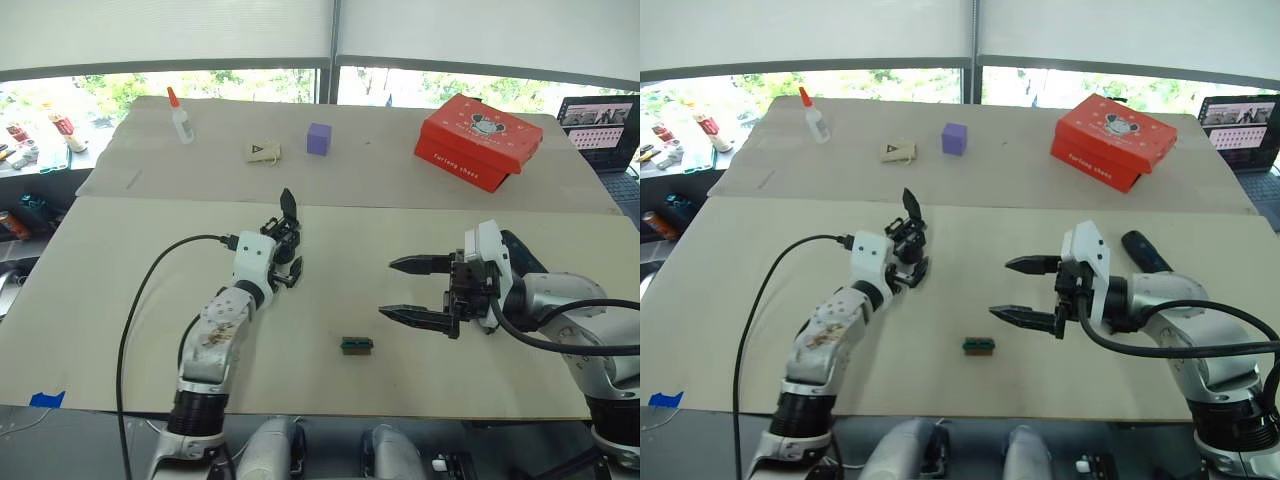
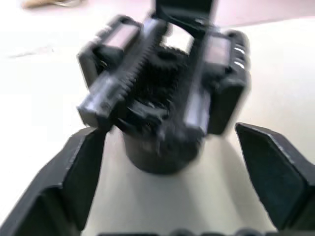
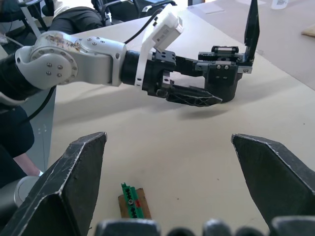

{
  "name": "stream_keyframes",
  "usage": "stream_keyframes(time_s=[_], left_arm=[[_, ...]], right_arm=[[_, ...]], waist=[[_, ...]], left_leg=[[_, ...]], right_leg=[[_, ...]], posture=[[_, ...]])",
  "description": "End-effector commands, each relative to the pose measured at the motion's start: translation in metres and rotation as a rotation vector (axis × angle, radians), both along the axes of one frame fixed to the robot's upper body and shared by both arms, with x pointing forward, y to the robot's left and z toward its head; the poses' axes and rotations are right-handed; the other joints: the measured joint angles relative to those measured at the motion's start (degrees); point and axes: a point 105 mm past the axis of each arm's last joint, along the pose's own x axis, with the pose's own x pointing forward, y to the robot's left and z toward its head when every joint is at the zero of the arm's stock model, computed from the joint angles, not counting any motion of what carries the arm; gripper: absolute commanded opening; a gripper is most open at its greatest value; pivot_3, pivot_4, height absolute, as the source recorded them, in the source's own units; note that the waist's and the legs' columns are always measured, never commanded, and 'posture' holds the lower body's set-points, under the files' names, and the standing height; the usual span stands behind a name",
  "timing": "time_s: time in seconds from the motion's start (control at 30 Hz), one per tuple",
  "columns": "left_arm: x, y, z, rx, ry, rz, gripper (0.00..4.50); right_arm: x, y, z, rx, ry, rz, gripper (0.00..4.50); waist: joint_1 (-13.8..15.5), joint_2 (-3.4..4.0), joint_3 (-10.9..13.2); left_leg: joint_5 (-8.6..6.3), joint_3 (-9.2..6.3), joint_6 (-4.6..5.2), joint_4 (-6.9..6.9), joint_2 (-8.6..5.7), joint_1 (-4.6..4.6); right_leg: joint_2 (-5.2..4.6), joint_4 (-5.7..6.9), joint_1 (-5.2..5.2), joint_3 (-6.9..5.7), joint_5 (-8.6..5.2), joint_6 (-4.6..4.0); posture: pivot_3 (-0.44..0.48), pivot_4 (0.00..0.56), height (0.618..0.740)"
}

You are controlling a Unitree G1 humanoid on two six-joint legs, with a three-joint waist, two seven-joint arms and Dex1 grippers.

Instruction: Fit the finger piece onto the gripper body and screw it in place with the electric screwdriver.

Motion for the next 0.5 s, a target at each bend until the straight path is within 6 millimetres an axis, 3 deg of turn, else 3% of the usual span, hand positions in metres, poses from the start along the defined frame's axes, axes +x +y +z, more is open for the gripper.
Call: stream_keyframes(time_s=[0.03,0.2,0.3,0.5], left_arm=[[-0.005,0.008,0.011,0.057,-0.056,-0.220,4.46],[-0.006,0.037,0.007,0.099,0.026,-0.467,4.46],[0.008,0.052,0.011,0.204,-0.022,-0.487,4.46],[0.021,0.042,0.009,0.240,-0.037,-0.613,4.46]], right_arm=[[0.007,-0.005,0.013,-0.016,-0.081,0.001,4.50],[0.009,-0.008,0.020,-0.036,-0.102,0.046,4.50],[0.010,-0.011,0.026,-0.032,-0.104,0.052,4.50],[0.010,-0.012,0.027,-0.055,-0.111,0.048,4.50]], waist=[[-0.1,0.02,0.0],[-0.1,0.06,0.0],[0.0,0.06,0.0],[0.0,0.06,0.0]], left_leg=[[0.00,0.02,0.00,-0.01,-0.01,0.01],[0.00,0.06,0.00,-0.02,-0.02,0.01],[0.00,0.06,0.00,-0.01,-0.04,0.00],[0.00,0.08,0.00,-0.02,-0.07,-0.01]], right_leg=[[0.00,0.00,0.00,0.00,0.00,0.00],[0.03,0.01,-0.02,-0.02,-0.01,-0.01],[0.03,0.00,0.01,-0.06,-0.01,0.00],[0.04,0.07,0.03,-0.09,-0.01,0.01]], posture=[[0.000,0.150,0.740],[0.000,0.150,0.740],[0.000,0.150,0.740],[0.000,0.150,0.740]])
